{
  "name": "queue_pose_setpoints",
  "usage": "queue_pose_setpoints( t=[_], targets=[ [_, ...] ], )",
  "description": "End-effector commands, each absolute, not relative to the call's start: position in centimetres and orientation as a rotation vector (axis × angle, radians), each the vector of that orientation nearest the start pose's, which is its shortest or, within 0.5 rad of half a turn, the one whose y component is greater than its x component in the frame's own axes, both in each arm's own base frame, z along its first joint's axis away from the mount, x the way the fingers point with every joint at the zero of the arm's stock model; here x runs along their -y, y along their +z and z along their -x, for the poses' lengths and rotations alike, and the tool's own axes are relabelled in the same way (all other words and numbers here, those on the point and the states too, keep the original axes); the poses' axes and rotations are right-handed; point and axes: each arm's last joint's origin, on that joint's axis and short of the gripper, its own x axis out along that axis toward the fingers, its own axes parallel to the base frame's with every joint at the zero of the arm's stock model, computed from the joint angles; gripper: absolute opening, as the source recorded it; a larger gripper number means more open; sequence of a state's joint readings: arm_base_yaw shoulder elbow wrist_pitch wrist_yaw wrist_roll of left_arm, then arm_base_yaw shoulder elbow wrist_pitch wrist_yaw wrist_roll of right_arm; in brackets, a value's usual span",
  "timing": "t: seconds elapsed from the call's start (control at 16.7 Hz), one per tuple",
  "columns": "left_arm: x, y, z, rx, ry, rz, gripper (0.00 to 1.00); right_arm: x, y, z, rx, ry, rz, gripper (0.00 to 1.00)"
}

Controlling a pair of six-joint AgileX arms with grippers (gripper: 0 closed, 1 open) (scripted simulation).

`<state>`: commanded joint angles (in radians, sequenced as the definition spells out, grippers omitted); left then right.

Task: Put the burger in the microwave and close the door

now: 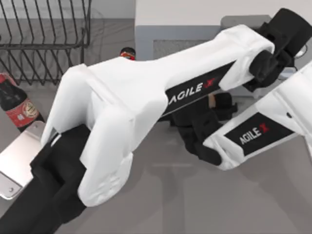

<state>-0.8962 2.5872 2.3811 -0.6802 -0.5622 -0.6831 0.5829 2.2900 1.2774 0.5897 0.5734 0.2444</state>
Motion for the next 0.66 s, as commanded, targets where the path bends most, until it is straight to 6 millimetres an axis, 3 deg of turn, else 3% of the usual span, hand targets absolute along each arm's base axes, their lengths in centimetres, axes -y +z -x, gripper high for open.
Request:
queue_pose_setpoints(
  t=[0.36, 0.66],
  targets=[
    [41.2, 17.3, -41.5, -0.701, -0.039, 0.078, 0.0, -24.6, 8.3, -39.6, -0.349, -0.01, -0.002, 1.0],
    [40.3, 16.6, -42.6, -0.707, -0.028, 0.064, 0.0, -24.6, 8.3, -39.6, -0.349, -0.01, -0.002, 1.0]
  ],
)
